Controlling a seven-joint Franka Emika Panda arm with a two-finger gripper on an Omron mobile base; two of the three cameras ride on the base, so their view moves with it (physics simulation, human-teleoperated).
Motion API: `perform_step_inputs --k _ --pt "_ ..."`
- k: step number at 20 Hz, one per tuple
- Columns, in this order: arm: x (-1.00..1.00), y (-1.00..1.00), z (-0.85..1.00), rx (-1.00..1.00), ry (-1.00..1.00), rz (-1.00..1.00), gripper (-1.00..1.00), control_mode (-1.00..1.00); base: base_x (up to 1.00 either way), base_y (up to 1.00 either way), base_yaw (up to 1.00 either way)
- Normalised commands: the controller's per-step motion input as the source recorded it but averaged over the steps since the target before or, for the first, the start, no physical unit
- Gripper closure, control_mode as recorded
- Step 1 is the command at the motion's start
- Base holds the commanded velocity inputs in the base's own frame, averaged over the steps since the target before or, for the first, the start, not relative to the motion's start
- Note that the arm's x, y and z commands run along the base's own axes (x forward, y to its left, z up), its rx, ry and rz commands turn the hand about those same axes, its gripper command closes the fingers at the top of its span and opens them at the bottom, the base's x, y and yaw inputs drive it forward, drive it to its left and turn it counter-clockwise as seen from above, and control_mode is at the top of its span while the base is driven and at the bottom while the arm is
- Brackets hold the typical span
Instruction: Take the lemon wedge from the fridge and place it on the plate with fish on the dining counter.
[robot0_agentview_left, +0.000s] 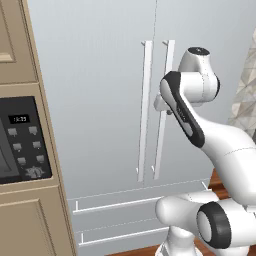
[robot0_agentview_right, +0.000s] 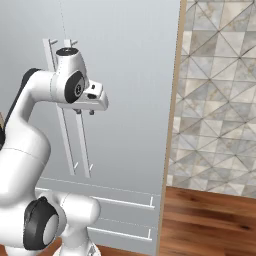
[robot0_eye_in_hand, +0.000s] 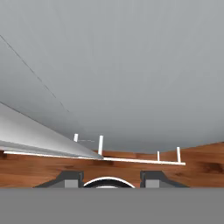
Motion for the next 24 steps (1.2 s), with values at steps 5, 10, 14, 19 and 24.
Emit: perform_step_inputs --k 5,10,14,19,24 --pt "-0.12 0.0 0.0 0.0 0.0 0.0 -1.0 -1.0 0.0 0.0 0.0" --pt "-0.08 0.0 -0.01 0.0 0.0 0.0 -1.0 -1.0 0.0 0.0 0.0" --pt "0.0 0.0 0.0 0.0 0.0 0.0 -1.0 1.0 -0.78 0.24 0.0" --pt "0.0 0.0 0.0 0.0 0.0 0.0 -1.0 1.0 -0.5 0.58 0.0" --pt "0.0 0.0 0.0 0.0 0.0 0.0 -1.0 1.0 -0.15 0.72 0.0"
